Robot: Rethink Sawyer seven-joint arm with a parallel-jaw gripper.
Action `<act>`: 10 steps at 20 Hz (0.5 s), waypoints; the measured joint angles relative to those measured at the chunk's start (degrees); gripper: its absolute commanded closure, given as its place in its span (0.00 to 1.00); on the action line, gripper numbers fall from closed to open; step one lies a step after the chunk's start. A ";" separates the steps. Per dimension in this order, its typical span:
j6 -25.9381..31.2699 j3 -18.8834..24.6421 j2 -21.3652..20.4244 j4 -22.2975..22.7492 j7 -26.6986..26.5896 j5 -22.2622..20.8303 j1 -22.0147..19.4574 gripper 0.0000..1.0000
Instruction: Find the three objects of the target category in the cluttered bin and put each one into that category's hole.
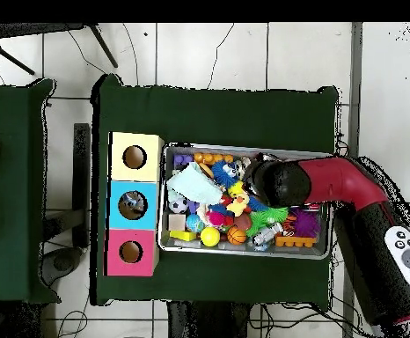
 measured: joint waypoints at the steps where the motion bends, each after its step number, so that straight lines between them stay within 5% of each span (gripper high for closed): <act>1: -0.01 0.00 0.42 -0.24 0.00 -0.40 -0.18 0.00; 10: 0.17 -0.07 5.66 -2.51 0.00 -4.85 -1.42 0.00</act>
